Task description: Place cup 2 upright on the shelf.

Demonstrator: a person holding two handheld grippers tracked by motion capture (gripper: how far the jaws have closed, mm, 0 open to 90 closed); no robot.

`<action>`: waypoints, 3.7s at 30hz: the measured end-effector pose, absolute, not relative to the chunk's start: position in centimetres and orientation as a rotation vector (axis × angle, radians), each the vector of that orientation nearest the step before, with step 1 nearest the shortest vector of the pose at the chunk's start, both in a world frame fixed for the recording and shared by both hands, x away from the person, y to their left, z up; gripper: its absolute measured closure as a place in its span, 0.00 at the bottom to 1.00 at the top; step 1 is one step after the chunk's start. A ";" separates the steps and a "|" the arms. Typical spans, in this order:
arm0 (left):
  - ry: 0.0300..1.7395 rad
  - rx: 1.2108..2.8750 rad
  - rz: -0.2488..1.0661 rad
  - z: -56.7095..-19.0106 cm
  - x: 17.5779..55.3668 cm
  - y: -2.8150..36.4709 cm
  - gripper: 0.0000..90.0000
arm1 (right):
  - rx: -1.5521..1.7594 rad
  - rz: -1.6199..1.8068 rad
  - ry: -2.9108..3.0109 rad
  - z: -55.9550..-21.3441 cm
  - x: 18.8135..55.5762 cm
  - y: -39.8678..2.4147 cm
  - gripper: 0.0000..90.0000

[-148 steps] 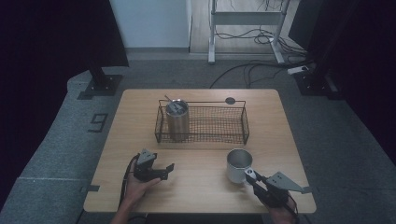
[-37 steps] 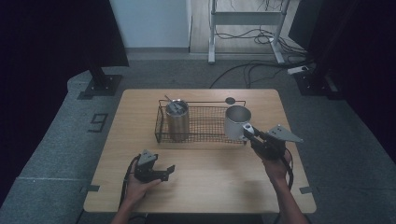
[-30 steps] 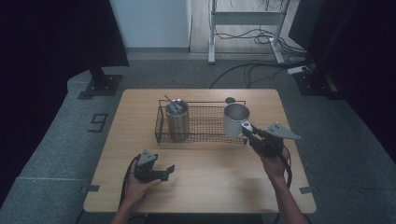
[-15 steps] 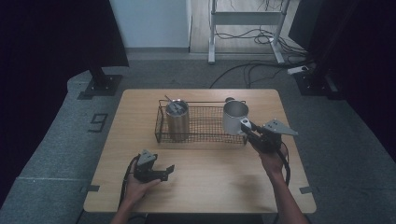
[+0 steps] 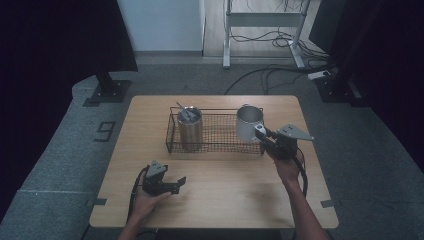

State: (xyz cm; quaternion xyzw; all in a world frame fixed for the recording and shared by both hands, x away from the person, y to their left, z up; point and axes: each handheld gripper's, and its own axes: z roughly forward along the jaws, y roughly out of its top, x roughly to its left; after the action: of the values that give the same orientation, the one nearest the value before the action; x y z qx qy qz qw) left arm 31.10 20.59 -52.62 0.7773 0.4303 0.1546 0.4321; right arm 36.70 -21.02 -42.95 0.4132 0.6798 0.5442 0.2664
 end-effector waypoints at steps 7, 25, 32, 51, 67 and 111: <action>1.076 1.933 0.387 -52.6 31.1 20.7 0.11 | 1.118 1.466 1.838 -43.0 37.5 -20.5 0.78; 1.072 1.943 0.382 -52.6 31.1 20.8 0.11 | 1.129 1.442 1.854 -43.5 39.1 -19.7 0.78; 1.078 1.940 0.378 -52.7 31.1 20.9 0.11 | 1.130 1.433 1.860 -43.5 40.0 -19.2 0.78; 1.082 1.934 0.375 -52.7 31.2 21.2 0.11 | 1.155 1.404 1.885 -45.0 42.3 -18.2 0.78; 1.085 1.934 0.376 -52.7 31.2 21.4 0.11 | 1.172 1.378 1.912 -46.3 43.3 -17.7 0.78; 1.085 1.934 0.378 -52.7 31.2 21.5 0.11 | 1.171 1.332 2.009 -49.0 43.7 -17.5 0.78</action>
State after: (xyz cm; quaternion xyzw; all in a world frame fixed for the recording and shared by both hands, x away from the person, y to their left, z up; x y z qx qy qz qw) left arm 31.17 21.48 -52.73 0.7755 0.4353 0.1518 0.4313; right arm 43.65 -17.52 -48.98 0.4254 0.7299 0.4838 0.2286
